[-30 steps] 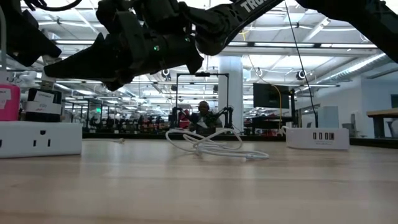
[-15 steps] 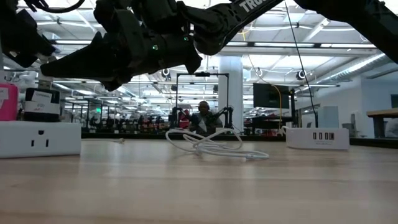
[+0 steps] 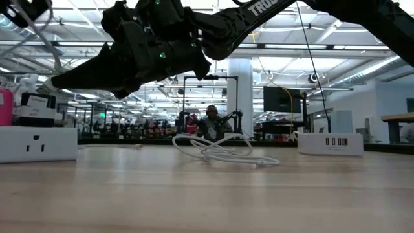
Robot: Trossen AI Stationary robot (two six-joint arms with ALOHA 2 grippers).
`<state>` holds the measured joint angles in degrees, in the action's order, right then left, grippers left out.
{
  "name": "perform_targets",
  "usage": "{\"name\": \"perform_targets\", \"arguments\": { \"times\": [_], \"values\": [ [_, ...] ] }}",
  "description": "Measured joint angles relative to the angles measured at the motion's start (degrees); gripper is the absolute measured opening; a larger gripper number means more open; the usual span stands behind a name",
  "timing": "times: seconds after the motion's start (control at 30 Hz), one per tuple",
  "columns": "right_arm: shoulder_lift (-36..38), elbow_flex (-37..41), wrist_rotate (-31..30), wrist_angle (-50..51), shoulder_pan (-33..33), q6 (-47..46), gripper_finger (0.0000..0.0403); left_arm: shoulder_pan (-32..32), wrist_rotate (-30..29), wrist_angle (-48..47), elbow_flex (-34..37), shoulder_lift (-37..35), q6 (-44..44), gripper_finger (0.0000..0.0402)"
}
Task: Insert USB
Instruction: Insert the top right white cable charger into the black adapter charger
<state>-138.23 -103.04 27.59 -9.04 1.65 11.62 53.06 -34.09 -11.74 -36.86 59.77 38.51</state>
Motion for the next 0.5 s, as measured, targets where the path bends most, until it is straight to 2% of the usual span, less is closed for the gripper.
{"name": "perform_targets", "arguments": {
  "times": [0.27, 0.5],
  "values": [
    [-0.28, 0.13, 0.03, 0.62, 0.07, -0.02, 0.0000, 2.65, 3.92, -14.00, -6.34, 0.02, 6.48, 0.0133],
    [-0.63, 0.35, 0.13, 1.12, 0.11, -0.31, 0.0003, 2.53, 7.04, -28.22, -6.98, 0.04, 19.19, 0.0134]
  ]
}}
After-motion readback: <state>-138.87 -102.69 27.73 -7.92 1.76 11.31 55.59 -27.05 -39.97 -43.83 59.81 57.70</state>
